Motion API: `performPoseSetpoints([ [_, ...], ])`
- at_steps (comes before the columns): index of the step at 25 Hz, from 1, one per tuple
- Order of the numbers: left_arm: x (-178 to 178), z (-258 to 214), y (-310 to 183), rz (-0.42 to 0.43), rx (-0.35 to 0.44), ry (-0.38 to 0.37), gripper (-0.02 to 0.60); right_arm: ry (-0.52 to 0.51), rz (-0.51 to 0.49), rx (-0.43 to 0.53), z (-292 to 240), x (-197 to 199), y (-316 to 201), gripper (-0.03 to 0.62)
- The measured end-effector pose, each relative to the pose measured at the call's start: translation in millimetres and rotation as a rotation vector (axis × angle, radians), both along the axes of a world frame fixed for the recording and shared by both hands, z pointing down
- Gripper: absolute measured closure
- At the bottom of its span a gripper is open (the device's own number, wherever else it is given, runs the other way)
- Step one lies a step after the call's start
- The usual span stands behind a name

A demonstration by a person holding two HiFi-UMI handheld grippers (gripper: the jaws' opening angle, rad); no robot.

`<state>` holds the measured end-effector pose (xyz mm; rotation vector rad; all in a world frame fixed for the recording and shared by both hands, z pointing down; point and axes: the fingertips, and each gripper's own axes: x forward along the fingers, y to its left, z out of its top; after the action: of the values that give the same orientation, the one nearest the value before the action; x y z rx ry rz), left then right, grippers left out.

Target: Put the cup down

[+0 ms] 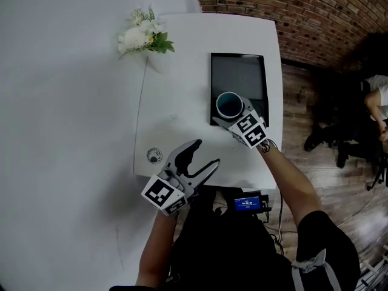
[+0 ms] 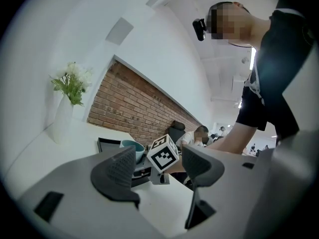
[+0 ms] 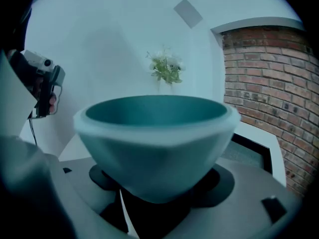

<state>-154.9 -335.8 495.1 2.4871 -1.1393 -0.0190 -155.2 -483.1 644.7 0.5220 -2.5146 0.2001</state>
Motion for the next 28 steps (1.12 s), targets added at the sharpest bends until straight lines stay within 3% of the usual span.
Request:
performPoseSetpoints([
  [17, 0, -2, 26, -0.033, -0.007, -0.004, 0.285, 0.028, 0.022, -0.004, 1, 27, 22, 0.210],
  [28, 13, -8, 36, 0.007, 0.016, -0.007, 0.285, -0.065, 0.161, -0.005, -21, 73, 32, 0.210],
])
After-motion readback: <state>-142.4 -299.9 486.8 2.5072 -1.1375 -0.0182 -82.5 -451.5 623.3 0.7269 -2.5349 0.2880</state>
